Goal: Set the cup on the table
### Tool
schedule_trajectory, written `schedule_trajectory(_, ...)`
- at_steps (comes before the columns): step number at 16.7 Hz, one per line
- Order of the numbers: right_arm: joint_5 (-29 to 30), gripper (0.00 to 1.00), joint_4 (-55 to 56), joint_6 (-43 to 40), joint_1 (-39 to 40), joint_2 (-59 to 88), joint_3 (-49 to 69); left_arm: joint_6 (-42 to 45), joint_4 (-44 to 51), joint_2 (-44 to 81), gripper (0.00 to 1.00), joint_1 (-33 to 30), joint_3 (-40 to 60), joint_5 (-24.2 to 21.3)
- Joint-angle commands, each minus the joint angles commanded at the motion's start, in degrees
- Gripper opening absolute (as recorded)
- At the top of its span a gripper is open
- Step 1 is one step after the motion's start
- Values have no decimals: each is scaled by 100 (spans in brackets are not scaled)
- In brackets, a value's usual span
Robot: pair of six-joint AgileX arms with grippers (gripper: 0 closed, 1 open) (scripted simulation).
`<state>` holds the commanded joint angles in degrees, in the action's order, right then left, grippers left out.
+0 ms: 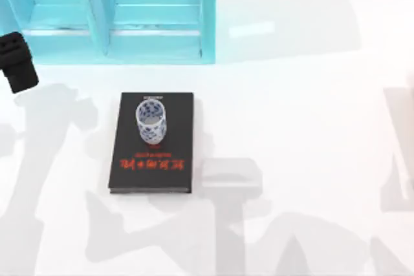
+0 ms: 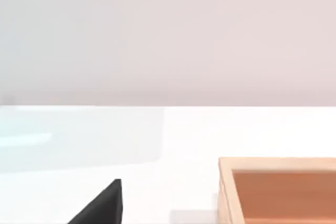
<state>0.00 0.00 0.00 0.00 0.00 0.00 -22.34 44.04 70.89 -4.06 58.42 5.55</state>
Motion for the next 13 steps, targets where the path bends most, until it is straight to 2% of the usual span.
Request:
schedule_trajectory(7,0,100,0,0,0,0,0,-579,2168,3078,100,-906,3170,-86)
schedule_trajectory(13,0,100,0,0,0,0,0,-705,3454,4699,100,-1770,5193,-318)
